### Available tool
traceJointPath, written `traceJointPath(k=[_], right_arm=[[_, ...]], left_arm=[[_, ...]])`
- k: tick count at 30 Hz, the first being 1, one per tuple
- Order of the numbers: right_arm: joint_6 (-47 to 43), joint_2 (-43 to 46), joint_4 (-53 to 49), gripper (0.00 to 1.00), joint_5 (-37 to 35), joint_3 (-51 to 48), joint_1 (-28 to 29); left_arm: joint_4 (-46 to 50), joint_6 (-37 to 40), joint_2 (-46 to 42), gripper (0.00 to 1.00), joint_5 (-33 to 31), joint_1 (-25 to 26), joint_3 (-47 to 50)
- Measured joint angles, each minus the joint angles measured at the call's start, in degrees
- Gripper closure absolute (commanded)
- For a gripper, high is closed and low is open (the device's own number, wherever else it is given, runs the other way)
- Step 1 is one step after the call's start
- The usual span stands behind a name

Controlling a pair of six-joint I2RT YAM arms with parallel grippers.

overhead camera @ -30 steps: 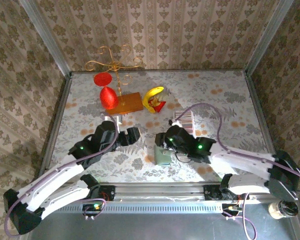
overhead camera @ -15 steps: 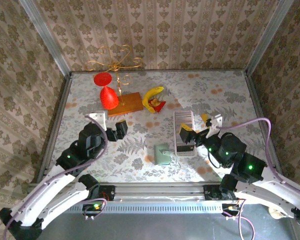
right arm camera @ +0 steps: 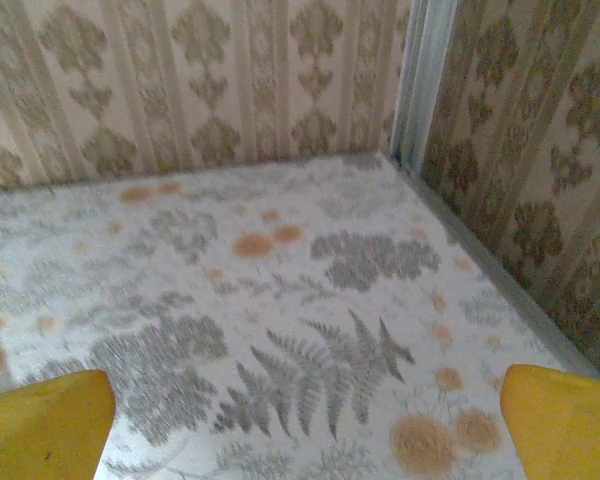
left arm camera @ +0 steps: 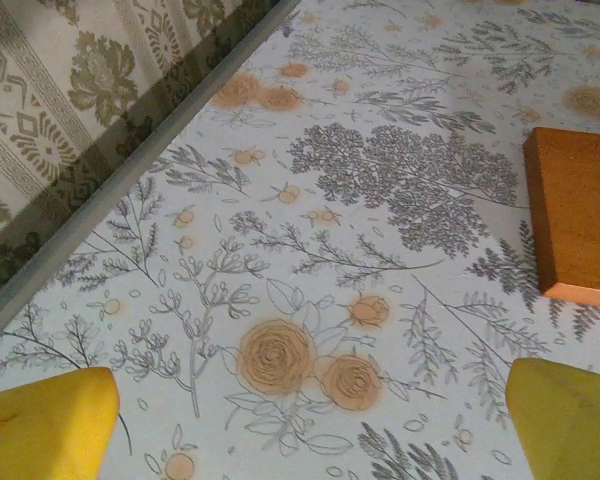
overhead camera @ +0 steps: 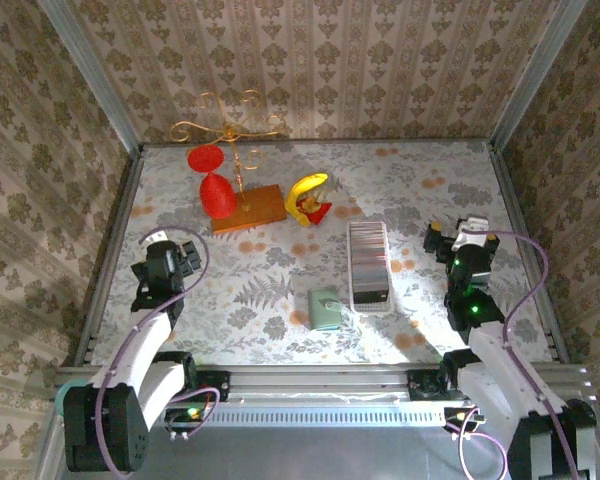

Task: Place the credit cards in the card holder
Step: Reset both arms

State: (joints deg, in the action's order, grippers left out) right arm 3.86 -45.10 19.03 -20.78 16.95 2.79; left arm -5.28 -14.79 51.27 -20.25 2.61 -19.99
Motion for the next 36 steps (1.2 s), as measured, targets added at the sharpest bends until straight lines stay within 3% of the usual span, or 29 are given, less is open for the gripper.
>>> traceJointPath(k=[6, 10, 19, 24, 36], right_arm=[[1.42, -12.94, 8.09, 0.0, 2.64, -0.83, -2.45], [1.53, -22.05, 11.5, 0.0, 4.94, -0.33, -2.43], [0.42, -31.85, 15.69, 0.0, 10.4, 6.16, -2.56], [0.39, -39.23, 25.49, 0.0, 14.82, 6.56, -2.64], [0.39, -42.73, 27.61, 0.0, 16.76, 5.81, -2.64]], left_arm=[[-13.03, 4.37, 1.7, 0.0, 2.6, -3.15, 5.38], [-20.28, 6.19, 9.01, 0.0, 4.5, -3.5, 6.71], [-40.24, 9.42, 27.1, 0.0, 10.16, -4.22, 5.05], [-50.84, 11.47, 35.56, 0.0, 11.93, -3.78, 4.55], [-50.07, 14.75, 37.99, 0.0, 9.6, -0.11, -0.98]])
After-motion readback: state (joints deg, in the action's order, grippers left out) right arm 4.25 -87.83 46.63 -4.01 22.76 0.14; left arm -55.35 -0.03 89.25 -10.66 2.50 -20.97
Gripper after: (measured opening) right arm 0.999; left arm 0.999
